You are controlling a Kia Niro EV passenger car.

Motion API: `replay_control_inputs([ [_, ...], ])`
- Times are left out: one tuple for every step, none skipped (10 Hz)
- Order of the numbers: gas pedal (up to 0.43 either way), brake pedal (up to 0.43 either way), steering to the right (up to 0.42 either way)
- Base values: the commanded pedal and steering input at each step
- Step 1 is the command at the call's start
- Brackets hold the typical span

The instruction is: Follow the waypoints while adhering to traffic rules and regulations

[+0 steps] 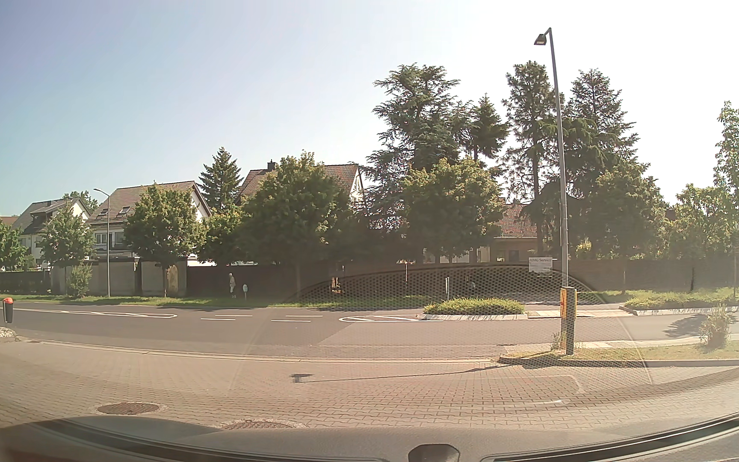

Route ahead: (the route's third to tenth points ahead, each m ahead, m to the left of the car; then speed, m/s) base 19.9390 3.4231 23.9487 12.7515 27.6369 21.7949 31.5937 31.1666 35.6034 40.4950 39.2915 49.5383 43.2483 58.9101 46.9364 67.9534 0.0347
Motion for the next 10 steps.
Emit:
replay_control_inputs([
  [0.000, 0.317, -0.004],
  [0.000, 0.317, -0.004],
  [0.000, 0.317, -0.004],
  [0.000, 0.317, -0.004],
  [0.000, 0.317, -0.004],
  [0.000, 0.317, -0.004],
  [0.000, 0.317, -0.004],
  [0.000, 0.323, -0.004],
  [0.000, 0.323, -0.004],
  [0.000, 0.323, -0.005],
])
